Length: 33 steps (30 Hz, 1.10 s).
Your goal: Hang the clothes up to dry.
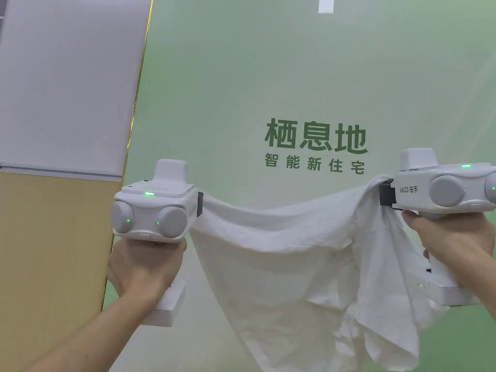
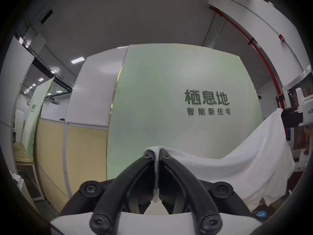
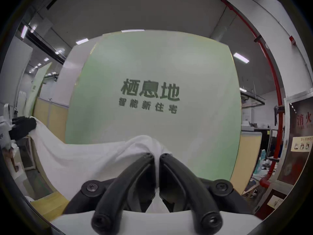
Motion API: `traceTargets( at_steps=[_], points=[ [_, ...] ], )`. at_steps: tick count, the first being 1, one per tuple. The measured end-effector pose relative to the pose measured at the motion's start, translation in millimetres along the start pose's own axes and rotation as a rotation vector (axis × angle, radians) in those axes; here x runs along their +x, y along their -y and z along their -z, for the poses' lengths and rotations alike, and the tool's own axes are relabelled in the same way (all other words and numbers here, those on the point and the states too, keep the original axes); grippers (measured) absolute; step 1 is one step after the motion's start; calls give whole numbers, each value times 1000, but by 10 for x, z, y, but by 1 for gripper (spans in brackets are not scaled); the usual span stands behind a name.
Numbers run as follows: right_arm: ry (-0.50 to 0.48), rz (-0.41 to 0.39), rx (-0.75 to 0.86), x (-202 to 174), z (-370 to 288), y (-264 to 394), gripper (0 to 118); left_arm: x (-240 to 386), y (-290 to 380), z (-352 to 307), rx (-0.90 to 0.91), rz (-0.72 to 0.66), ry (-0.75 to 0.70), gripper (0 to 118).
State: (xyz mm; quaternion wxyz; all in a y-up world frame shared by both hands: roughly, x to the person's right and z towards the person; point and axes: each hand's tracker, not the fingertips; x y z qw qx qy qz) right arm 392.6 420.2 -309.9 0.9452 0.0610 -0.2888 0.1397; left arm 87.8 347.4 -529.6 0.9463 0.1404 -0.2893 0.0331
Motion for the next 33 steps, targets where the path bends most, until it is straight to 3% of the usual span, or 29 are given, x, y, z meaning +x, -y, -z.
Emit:
traceTargets(
  at_steps=[3,8,11,12,14,16,21,23,25,26,27,30,33],
  points=[
    [-8,44,-59,-46,179,250,1,59,194,252,-22,-3,-14,0],
    [-25,-37,-95,-143,365,645,1,-21,427,441,-76,-13,16,0],
    [-73,36,-138,-145,406,939,1,-24,686,362,-100,-15,27,0],
    [-81,63,-174,-168,406,1080,1,-12,775,279,-123,-17,34,0],
    [-63,-49,-114,-276,312,1249,1,-17,946,111,-149,-33,45,0],
    [-128,27,-177,-325,195,1488,1,-41,1114,-61,-158,-72,58,0],
    [-166,-1,-142,-400,-361,1769,1,-56,1385,-697,-164,-76,64,0],
    [-218,53,-173,-369,-596,1871,1,-50,1421,-935,-196,-78,55,0],
    [-199,10,-182,-408,-842,1913,1,-124,1496,-1096,-244,-90,66,0],
    [-221,14,-158,-396,-979,1923,1,-144,1524,-1254,-254,-114,71,0],
    [-271,67,-204,-380,-1113,1995,1,-158,1551,-1417,-250,-134,68,0],
    [-258,10,-185,-401,-1477,2031,1,-203,1608,-1869,-247,-108,93,0],
    [-275,29,-211,-386,-1819,2111,1,-276,1641,-2270,-306,-153,135,0]
  ],
)
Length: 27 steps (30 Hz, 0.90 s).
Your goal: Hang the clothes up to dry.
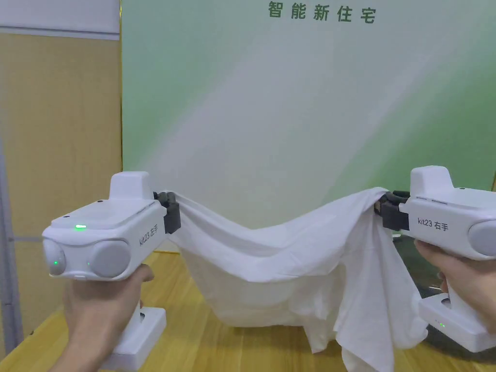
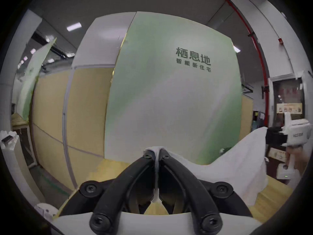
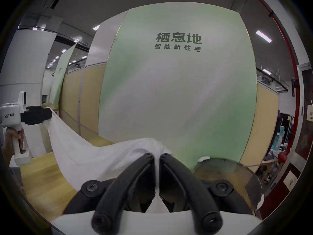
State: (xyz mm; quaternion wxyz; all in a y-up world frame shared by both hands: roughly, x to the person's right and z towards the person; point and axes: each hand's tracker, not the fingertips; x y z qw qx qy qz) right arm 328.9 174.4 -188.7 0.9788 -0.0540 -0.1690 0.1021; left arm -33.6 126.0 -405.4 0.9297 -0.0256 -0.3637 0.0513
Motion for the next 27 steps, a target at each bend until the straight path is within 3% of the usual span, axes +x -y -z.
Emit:
traceTargets(
  at_steps=[5,9,13,14,15,16,20,23,27],
  points=[
    [-53,-3,-52,-154,-540,235,1,-32,268,-564,-40,82,10,0],
    [-83,-14,-96,-292,-924,462,1,-155,537,-933,-132,32,77,0],
    [-162,-4,-239,-397,-1120,740,1,-192,819,-1151,-257,82,108,0],
    [-192,-31,-234,-444,-1174,806,1,-201,882,-1181,-293,84,140,0],
    [-203,-118,-180,-467,-1209,790,1,-248,956,-1170,-335,83,170,0],
    [-262,-28,-329,-492,-1231,937,1,-260,1008,-1173,-369,82,198,0],
    [-339,-44,-486,-629,-1220,1107,1,-167,1194,-1171,-584,150,200,0],
    [-366,-37,-505,-734,-1227,1202,1,-142,1336,-1199,-605,179,181,0],
    [-419,35,-601,-783,-1219,1393,1,-158,1446,-1315,-630,131,201,0]
  ],
)
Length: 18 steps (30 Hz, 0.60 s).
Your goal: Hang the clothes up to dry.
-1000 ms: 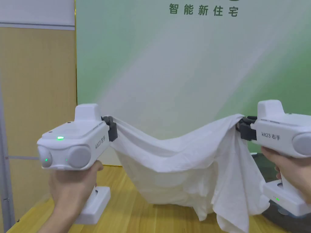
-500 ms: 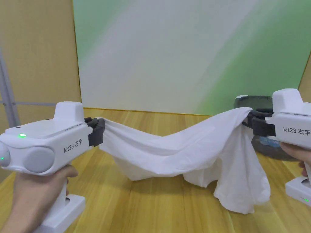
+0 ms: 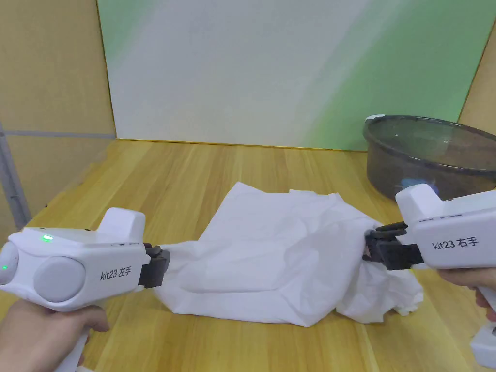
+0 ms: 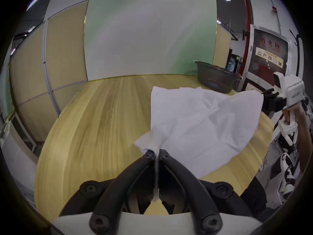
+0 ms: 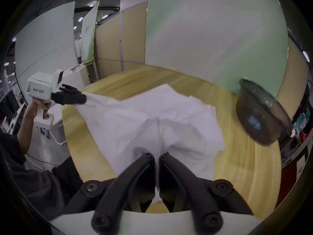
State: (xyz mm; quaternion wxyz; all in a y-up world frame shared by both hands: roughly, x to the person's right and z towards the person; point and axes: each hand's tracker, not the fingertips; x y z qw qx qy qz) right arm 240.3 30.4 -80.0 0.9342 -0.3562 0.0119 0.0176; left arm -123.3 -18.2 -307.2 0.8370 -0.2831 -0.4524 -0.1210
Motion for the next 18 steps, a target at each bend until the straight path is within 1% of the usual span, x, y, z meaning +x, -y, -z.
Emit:
traceTargets(
  at_steps=[3,5,6,7,8,10,11,12,13,14,15,16,18],
  points=[
    [-7,-55,-95,-74,136,133,1,8,54,82,-81,17,-2,0],
    [5,-52,-172,-64,254,187,2,-2,74,159,-126,26,-8,1],
    [8,-57,-203,-65,292,222,2,-11,83,198,-148,27,-24,5],
    [3,-102,-194,-76,311,239,6,-16,92,223,-152,36,-29,22],
    [-10,-131,-191,-71,326,254,9,-5,117,242,-150,43,-30,30],
    [-25,-95,-184,-22,309,229,20,-15,129,235,-144,45,-22,47],
    [-40,-54,-150,17,272,214,45,-33,123,214,-118,45,6,78],
    [-57,-21,-116,71,210,184,73,-26,99,157,-87,42,37,103],
    [-39,1,-58,82,110,122,108,-39,38,78,-53,13,30,118],
    [-5,27,15,117,-6,55,118,-48,-41,15,-14,-20,55,115],
    [45,14,184,166,-169,-83,118,-41,-125,-62,55,-29,54,115],
    [24,76,152,187,-230,-101,118,-29,-207,-170,129,-42,20,115],
    [135,84,326,207,-392,-280,118,46,-414,-290,249,-31,-25,115]
  ],
)
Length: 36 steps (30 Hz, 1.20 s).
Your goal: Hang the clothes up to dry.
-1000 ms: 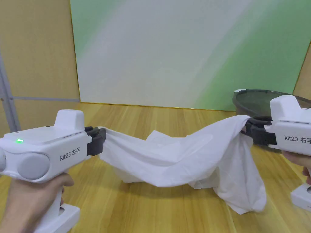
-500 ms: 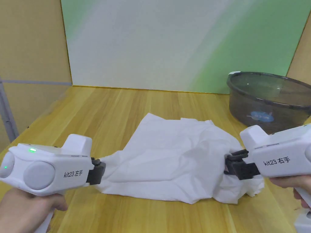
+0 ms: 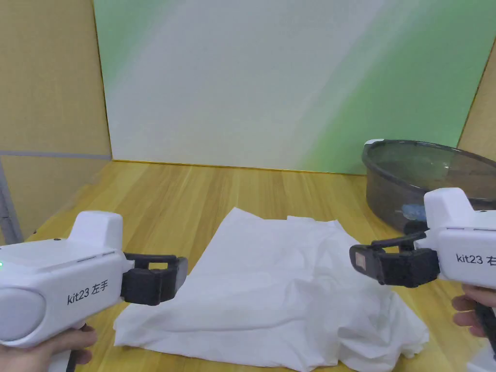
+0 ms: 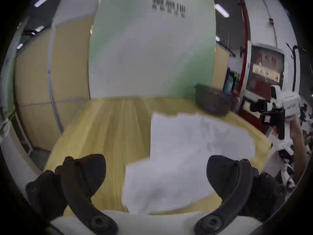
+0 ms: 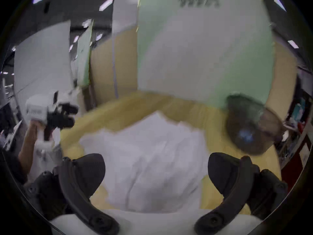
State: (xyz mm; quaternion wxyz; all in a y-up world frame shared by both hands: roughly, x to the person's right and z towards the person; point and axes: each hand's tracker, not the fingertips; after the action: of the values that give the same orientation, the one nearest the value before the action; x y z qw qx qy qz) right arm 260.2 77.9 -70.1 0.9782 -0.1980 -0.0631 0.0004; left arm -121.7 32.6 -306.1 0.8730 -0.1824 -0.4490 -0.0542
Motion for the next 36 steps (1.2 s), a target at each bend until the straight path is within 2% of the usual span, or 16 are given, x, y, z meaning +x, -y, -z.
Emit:
traceTargets(
  at_steps=[4,6,7,8,9,10,11,12,13,14,16,20,24,28,33,36],
  points=[
    [247,-14,304,-142,-115,-149,118,205,-276,50,207,-12,-99,114],
    [330,-17,368,-239,-84,-139,117,215,-260,136,311,-57,-121,100],
    [304,-18,360,-199,-37,-134,113,217,-256,168,350,-73,-76,65],
    [259,55,287,-166,40,-94,107,226,-269,215,327,-63,-57,13],
    [244,106,262,-162,93,-64,85,247,-281,275,316,-49,-83,0],
    [242,61,283,-161,104,-66,15,291,-264,288,320,-30,-159,0],
    [254,53,292,-92,178,-15,1,309,-311,280,299,14,-156,0],
    [261,-11,265,-91,212,29,1,306,-336,288,291,37,-131,0],
    [386,-52,379,-86,114,-84,1,296,-341,286,288,29,-112,0],
    [303,17,284,-55,132,-88,1,295,-281,380,289,7,-114,0],
    [268,102,235,-27,224,42,1,276,-296,453,234,-11,-76,0],
    [292,68,201,-10,288,197,1,268,-437,758,81,100,-50,0],
    [260,100,181,22,288,293,1,152,-757,1368,-157,17,115,0],
    [256,86,161,43,299,359,1,246,-944,2229,-393,207,48,0],
    [235,84,120,107,377,407,1,144,-1036,3153,-589,-24,158,0],
    [215,57,86,195,460,445,1,182,-1045,3462,-600,84,59,0]
  ],
)
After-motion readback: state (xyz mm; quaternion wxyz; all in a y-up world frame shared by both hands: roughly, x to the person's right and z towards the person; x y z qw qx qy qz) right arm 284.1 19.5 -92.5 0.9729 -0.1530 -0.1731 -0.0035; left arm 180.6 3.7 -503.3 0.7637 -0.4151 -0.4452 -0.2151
